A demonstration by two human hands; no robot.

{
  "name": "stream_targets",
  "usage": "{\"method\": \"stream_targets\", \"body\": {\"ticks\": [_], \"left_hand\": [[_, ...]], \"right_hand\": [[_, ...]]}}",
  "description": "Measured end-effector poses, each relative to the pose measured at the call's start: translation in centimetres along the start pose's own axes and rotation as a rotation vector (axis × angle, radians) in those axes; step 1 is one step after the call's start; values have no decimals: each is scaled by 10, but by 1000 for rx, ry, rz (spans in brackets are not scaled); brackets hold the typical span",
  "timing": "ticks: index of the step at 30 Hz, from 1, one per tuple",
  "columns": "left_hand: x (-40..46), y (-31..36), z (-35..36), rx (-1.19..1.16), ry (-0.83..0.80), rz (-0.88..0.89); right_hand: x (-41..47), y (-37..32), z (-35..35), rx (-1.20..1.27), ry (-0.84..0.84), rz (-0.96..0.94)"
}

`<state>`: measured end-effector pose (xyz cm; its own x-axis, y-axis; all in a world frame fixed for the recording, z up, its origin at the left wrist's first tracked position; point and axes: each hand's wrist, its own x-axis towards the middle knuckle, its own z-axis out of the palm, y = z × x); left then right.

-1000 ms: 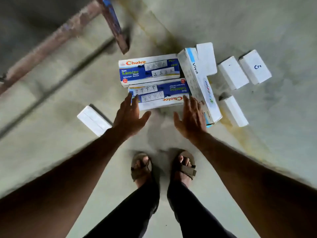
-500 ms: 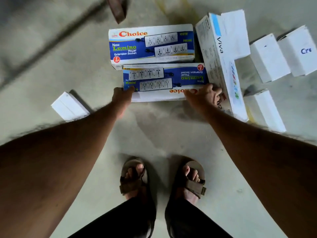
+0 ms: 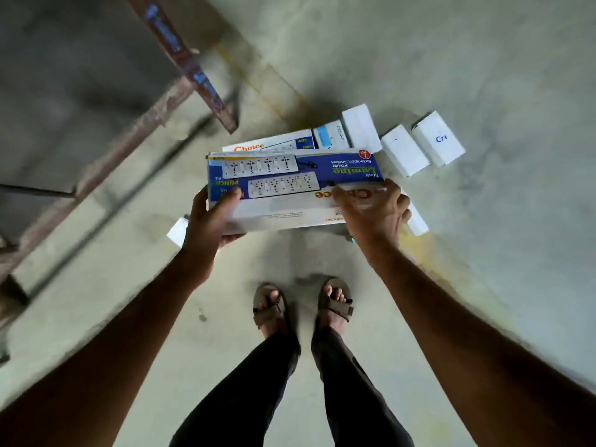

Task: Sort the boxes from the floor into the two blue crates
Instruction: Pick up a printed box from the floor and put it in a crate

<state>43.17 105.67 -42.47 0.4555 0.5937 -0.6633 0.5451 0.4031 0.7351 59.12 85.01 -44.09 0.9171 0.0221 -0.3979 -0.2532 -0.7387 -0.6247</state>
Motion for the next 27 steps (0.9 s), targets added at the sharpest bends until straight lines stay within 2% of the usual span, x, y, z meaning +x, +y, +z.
{"method": "stream_targets", "body": {"ticks": [1, 2, 4, 5, 6, 9, 12, 19, 27], "left_hand": [[-30, 33, 4, -1, -42, 17], [-42, 36, 3, -24, -22, 19], [-97, 107, 15, -60, -89, 64], [-106, 111, 15, -87, -74, 54], [-131, 139, 19, -109, -110, 75], [-182, 190, 25, -133, -191, 86], [-221, 228, 23, -126, -255, 127], [-323, 298, 26, -49, -562, 166], [-462, 343, 88, 130, -1001, 426]], "right_hand": [[-20, -21, -37, -26, 28, -54], [-34, -22, -41, -74, 55, -145], [-69, -66, -117, -93, 180, -275], [-79, -68, -121, -125, 216, -349], [-96, -87, -155, -143, 282, -422], [-135, -114, -211, -231, 329, -622], [-168, -126, -256, -313, 366, -731], [-273, -139, -364, -432, 698, -662], [-413, -112, -475, -498, 1046, -384]]}}
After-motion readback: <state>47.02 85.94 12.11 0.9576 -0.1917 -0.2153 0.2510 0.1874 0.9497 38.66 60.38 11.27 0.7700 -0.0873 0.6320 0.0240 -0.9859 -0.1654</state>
